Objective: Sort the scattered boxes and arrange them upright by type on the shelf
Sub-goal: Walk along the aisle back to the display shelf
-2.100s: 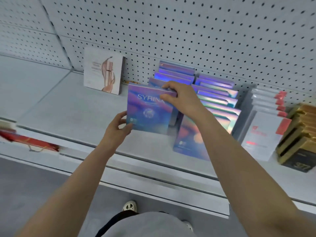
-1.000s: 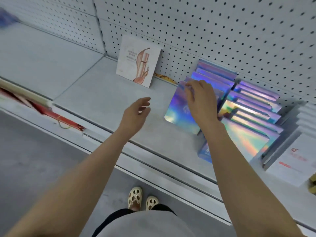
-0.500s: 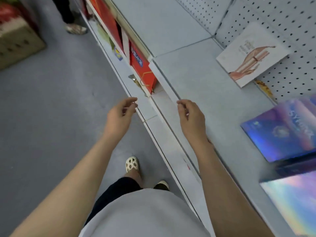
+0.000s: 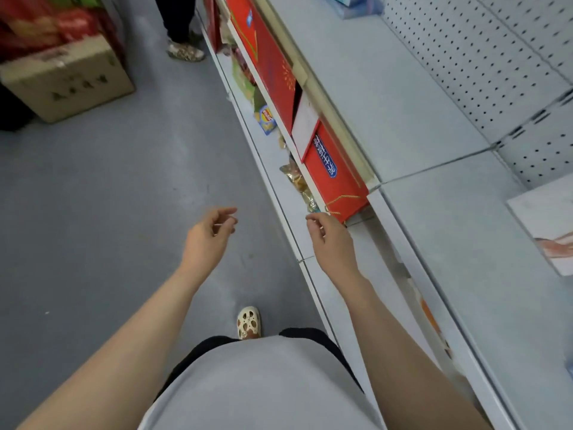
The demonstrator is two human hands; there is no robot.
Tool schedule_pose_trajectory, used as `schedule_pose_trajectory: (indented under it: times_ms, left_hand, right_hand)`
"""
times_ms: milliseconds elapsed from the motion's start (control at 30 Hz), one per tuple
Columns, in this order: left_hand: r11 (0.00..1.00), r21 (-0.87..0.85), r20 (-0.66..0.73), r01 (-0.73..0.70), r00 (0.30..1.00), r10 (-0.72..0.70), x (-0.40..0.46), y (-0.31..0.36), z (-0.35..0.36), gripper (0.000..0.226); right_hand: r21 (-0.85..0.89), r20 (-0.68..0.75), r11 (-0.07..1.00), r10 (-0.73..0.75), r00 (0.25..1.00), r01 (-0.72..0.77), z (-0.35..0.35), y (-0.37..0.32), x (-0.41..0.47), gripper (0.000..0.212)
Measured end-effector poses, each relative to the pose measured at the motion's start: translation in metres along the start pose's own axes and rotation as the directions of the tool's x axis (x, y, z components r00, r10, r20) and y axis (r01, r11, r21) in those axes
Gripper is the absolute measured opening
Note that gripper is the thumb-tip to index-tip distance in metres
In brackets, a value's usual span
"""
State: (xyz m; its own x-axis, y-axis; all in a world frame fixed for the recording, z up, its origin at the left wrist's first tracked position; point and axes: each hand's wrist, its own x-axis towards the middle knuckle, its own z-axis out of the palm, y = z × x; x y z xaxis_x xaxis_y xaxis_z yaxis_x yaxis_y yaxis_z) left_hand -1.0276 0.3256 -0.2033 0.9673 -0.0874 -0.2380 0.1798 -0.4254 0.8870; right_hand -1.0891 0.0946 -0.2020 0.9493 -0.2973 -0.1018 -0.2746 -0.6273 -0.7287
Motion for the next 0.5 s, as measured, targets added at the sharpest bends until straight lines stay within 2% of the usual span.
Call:
schedule_pose_trajectory:
  times_ms: [300,500]
  left_hand:
    - [0.998,0.023,0.005,0.062,0.998,-0.062,0.143,0.004,-0.052,0.019]
    - [0.995,0.062,-0.027,0.082,0.996,-0.08,0.263,0.014,-0.072,0.018]
  right_hand:
    - [-0.088,0.083,0.996,0.001,0.997,0.006,0.055,-0.045,0.145,0.026]
    - [-0.092,0.137,0.995,-0.017,0.99,0.03,0.09,-0.069,0.279,0.024]
